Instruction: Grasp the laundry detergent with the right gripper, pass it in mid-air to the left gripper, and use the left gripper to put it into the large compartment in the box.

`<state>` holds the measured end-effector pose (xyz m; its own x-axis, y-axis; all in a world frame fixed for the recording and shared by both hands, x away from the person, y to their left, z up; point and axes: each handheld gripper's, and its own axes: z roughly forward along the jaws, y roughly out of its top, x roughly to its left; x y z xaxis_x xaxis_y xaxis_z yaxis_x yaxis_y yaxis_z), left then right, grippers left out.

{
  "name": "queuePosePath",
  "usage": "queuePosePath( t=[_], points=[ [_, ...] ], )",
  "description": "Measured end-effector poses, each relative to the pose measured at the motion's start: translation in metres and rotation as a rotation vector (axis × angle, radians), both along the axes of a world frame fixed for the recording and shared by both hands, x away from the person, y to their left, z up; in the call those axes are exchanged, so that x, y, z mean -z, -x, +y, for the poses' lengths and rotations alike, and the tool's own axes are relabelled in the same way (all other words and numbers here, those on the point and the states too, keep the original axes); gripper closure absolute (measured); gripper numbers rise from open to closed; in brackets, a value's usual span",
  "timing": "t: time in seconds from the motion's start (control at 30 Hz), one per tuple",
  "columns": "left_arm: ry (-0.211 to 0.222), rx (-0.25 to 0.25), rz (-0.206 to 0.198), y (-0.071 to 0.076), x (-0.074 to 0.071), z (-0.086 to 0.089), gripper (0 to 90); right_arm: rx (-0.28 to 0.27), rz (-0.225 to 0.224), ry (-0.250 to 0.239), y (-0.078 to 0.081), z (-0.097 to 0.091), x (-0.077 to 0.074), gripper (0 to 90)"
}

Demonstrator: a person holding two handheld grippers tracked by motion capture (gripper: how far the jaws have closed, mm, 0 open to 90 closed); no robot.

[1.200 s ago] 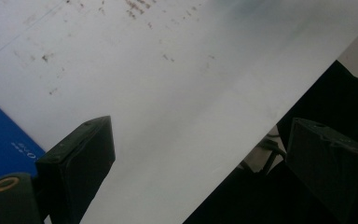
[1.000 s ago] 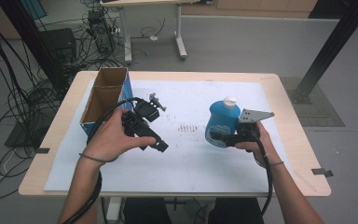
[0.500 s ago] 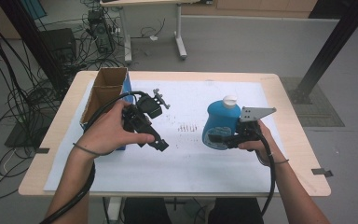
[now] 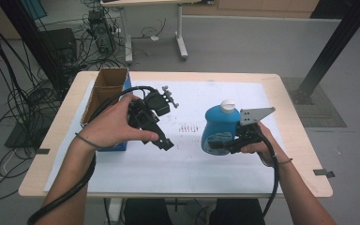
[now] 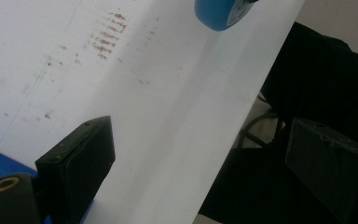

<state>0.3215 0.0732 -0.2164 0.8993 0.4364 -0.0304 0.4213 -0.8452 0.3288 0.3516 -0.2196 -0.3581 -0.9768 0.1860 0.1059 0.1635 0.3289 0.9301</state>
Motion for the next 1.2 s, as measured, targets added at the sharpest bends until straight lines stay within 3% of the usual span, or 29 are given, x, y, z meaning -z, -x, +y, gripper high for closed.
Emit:
queuePosePath(
  t=[0.47,1.2],
  points=[
    [-0.019,0.073,-0.003,-0.004,-0.011,-0.012,8.5,-0.093,-0.015,0.011,0.004,0.006,-0.006,41.5],
    [-0.064,0.155,0.010,-0.001,-0.015,-0.027,8.8,-0.174,-0.021,0.023,0.011,0.026,-0.007,41.5]
  ],
)
